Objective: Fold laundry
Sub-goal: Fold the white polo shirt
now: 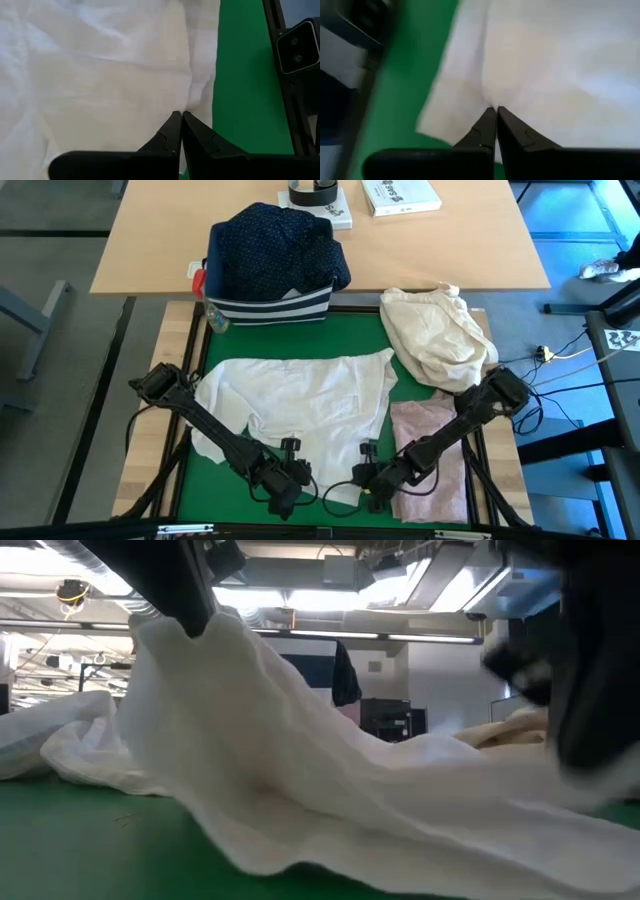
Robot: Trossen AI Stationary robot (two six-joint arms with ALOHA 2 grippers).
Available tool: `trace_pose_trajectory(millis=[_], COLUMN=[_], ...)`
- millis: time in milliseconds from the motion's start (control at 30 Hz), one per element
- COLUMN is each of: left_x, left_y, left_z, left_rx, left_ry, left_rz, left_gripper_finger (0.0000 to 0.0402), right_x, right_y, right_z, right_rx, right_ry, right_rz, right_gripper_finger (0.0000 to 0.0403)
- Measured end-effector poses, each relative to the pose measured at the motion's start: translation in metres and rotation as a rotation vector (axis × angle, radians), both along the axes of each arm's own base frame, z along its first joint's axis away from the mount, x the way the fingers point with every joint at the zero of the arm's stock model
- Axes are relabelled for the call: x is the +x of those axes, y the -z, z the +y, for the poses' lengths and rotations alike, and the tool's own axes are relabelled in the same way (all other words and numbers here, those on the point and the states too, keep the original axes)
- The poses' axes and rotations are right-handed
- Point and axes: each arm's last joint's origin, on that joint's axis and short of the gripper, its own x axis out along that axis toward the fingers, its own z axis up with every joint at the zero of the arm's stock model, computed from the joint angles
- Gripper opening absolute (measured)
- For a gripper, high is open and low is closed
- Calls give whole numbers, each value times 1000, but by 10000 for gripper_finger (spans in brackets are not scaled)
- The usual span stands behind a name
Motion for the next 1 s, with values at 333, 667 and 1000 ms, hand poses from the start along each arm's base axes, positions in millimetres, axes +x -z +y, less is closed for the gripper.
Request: trace_pose_trajectory(millis=[333, 667, 1000], left_x=[-4, -9, -11], left_y=[1, 0, 1], left_z=[-6, -14, -16], left_rx=[-87, -110, -168], left_ry=[27, 71, 109], left_rz=[55, 72, 119], left_gripper_finger=[7, 7, 30], right_x=[-1, 0, 13], right_y=[-67, -34, -17], right_z=[13, 44, 59], right_rx=[230, 329, 450], right_ry=[-28, -6, -73], right_rz=[51, 93, 47], right_gripper_finger=[4, 7, 18])
